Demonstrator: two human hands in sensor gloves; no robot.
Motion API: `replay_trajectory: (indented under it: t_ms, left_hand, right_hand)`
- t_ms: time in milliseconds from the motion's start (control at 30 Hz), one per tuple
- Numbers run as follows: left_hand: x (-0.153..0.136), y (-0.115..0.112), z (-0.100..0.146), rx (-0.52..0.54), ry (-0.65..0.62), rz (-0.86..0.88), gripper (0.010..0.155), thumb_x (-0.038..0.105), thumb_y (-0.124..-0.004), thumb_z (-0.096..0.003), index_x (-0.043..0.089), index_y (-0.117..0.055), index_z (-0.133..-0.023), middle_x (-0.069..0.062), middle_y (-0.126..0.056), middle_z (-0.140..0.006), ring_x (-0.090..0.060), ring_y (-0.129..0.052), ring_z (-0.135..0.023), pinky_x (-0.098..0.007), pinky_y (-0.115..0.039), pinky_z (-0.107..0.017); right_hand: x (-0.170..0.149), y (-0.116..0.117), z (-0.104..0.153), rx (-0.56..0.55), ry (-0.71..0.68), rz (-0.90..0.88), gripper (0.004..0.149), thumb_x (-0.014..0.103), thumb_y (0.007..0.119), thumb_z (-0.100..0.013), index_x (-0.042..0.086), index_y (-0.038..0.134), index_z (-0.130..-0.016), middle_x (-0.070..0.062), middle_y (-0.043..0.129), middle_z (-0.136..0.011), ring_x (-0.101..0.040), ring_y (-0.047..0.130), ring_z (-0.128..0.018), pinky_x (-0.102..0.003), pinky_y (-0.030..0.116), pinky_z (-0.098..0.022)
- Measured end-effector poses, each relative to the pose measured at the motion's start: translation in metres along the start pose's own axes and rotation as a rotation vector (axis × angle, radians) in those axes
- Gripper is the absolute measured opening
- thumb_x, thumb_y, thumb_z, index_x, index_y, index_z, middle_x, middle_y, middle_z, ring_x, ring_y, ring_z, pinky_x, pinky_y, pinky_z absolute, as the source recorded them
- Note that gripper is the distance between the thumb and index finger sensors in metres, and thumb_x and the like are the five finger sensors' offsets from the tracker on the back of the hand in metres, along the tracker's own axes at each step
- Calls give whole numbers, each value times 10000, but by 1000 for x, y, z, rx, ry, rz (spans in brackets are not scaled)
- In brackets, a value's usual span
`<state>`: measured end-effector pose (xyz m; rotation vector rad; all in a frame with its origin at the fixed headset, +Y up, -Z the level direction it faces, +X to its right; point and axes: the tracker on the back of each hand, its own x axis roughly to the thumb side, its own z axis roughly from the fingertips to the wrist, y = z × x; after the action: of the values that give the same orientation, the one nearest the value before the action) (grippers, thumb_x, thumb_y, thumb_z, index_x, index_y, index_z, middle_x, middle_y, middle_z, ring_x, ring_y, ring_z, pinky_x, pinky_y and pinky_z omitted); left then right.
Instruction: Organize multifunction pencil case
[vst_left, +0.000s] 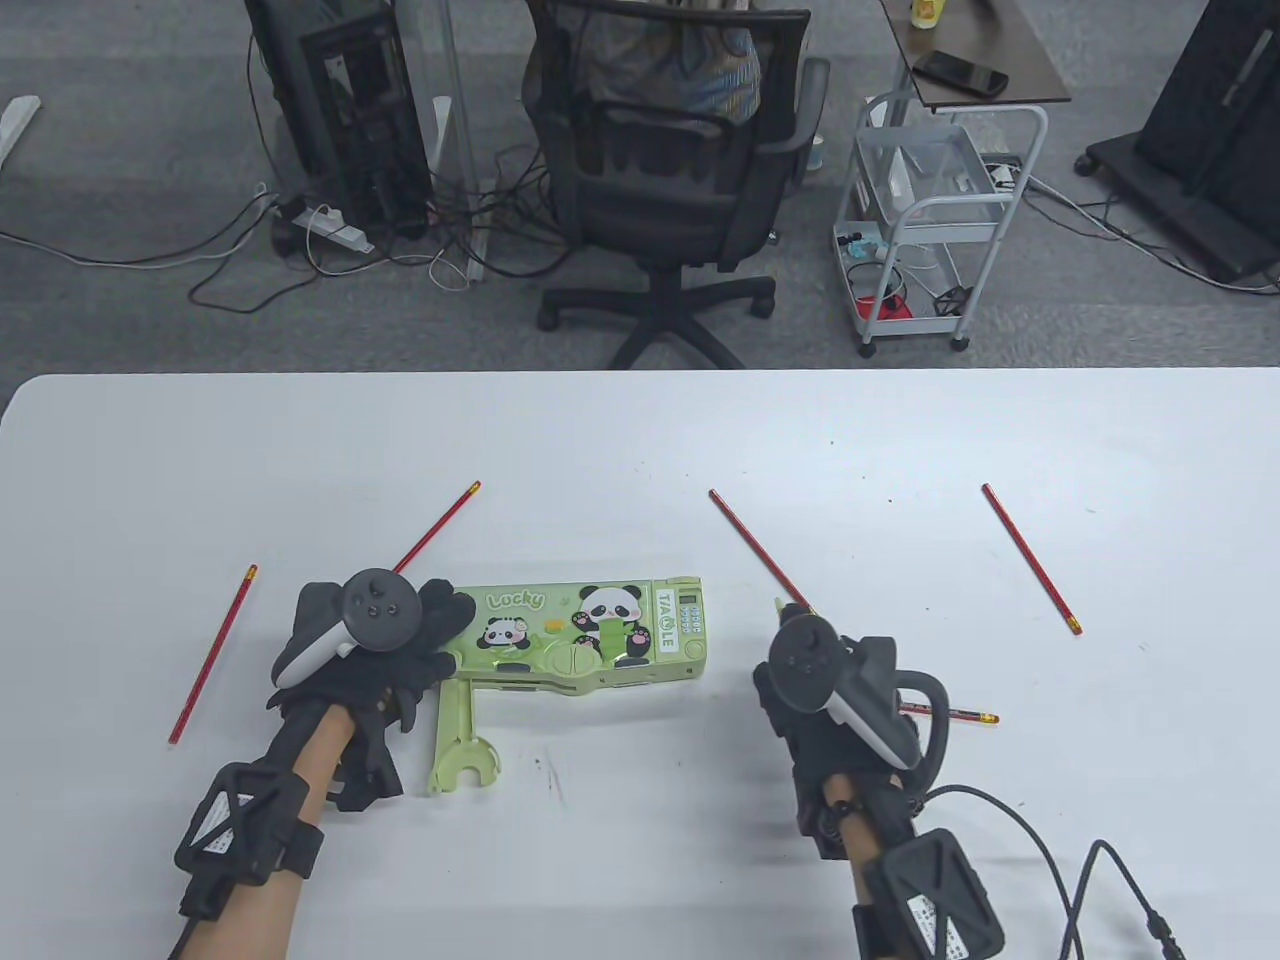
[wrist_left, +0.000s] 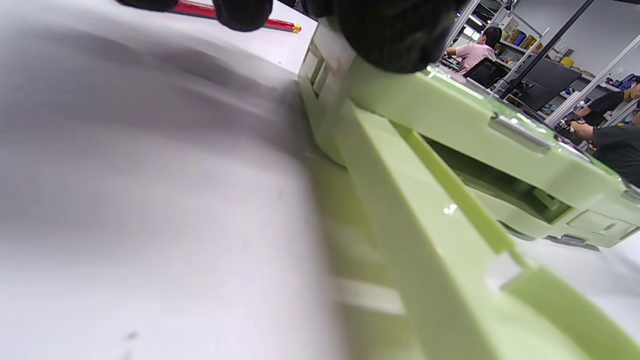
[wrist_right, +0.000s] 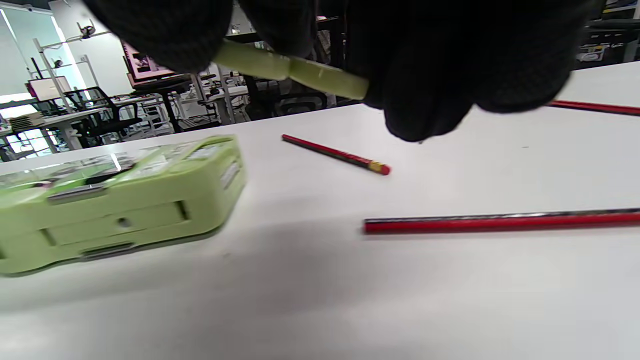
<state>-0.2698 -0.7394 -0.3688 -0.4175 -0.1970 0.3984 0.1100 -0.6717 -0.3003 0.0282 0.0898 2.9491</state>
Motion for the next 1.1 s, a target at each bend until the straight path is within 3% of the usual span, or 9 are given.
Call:
replay_trajectory:
  t_ms: [200,500,1100]
  left_hand:
    - [-1,2,0,3,-7,5,640,293,-731,-479,394,-471,-1055,31,-357,-1198,-367,-484,-1130,-700,-474,-732]
    - [-4,4,-1,-12,-22,16,630,277,-728,-484,408,-484,-1050,44,-365,-1198,-352,-497,-1132,-693,-479,-737]
    - [-5,7,-1,-35,-22,2,617,252,-715,-498,419,-489,-1048,53,-363,-1202,-341,-487,-1139,-688,-469,-745]
  right_hand:
    - [59,19,10,-34,-52,28,700,473,715,-537,86,575,-1104,-391,761,-899,-510,942,-667,-624,858,-512]
    - [132,44,25,35,-199,20,690,472,716,-538,78,599,-1093,-390,772,-894,-507,955,-657,-617,868,-505]
    - [207,83,25,219,-301,-73,674,476,679,-551,45,642,-1068,-382,803,-867,-498,970,-633,-607,881,-484]
